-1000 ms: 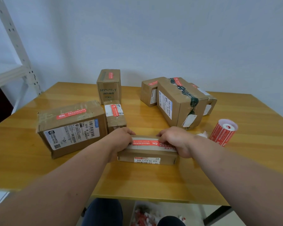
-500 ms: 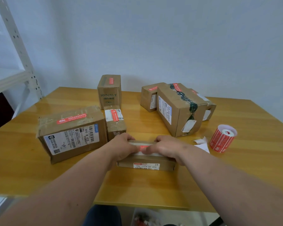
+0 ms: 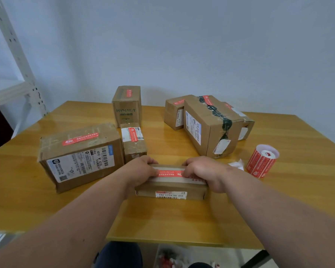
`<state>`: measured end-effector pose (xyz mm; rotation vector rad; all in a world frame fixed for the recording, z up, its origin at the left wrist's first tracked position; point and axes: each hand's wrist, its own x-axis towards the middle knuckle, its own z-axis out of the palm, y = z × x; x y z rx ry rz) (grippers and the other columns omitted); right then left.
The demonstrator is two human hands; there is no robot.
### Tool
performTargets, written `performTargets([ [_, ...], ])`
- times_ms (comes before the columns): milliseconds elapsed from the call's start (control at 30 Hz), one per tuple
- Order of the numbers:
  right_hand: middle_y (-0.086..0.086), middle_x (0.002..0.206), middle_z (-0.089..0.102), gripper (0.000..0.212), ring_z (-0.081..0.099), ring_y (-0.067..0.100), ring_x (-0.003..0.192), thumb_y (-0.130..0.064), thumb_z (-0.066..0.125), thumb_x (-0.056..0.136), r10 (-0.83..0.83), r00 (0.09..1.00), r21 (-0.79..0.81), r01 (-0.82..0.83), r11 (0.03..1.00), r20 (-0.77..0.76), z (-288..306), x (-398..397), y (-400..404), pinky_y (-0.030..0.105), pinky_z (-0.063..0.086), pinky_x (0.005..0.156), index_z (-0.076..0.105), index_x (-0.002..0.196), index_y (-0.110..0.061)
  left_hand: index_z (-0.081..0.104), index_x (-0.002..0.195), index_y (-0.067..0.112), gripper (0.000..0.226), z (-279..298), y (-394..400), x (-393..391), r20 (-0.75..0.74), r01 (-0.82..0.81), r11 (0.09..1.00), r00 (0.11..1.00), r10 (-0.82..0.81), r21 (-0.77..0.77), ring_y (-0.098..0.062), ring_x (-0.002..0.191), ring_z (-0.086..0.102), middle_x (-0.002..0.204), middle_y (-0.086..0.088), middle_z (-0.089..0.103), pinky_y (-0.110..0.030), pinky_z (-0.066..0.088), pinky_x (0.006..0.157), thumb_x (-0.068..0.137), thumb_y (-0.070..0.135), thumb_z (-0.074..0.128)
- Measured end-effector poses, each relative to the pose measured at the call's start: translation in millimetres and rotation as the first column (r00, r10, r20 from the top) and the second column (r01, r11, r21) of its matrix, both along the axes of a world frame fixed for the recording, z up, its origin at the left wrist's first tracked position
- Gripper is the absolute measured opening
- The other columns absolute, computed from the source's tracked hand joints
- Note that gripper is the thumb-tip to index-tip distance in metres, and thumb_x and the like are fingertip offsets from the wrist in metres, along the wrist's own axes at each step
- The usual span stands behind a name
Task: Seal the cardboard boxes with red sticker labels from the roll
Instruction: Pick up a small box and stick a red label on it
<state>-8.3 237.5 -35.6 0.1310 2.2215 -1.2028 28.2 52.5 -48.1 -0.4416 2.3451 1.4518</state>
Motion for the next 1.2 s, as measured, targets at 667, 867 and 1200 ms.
performTargets([
  [667,0.009,0.108,0.067,0.019,0.062,0.026,0.104,-0.022,0.067,0.084,0.113,0.988,0.057,-0.108,0.993,-0.101,-5,0,1,0.044,0.050,0.098,0.067,0.102,-0.017,0.057,0.125,0.025,0.038,3,-7,8,0.044,-0.015,0.974,0.999,0.006,0.226,-0.028,0.103,0.063,0.116,-0.012,0.060,-0.045,0.056,0.090,0.092,0.005,0.060],
  [867,0.009,0.119,0.064,0.041,0.060,0.027,0.110,-0.013,0.063,0.082,0.134,0.990,0.001,-0.134,0.991,-0.051,-7,-5,5,0.043,0.049,0.100,0.063,0.122,-0.019,0.057,0.129,0.025,0.043,1,-14,6,0.029,0.008,0.983,0.999,-0.014,0.186,-0.027,0.109,0.059,0.121,-0.010,0.058,-0.043,0.051,0.098,0.093,0.002,0.052],
  [1200,-0.003,0.130,0.029,0.092,0.041,0.022,0.121,-0.035,0.088,0.063,0.583,0.804,0.465,-0.474,0.748,-0.117,22,4,13,0.043,0.041,0.107,0.031,0.136,-0.037,0.037,0.144,0.038,0.083,15,-29,17,-0.032,0.345,0.934,0.936,-0.349,-0.092,-0.013,0.112,0.051,0.133,0.003,0.044,-0.029,0.043,0.099,0.077,0.011,0.079],
])
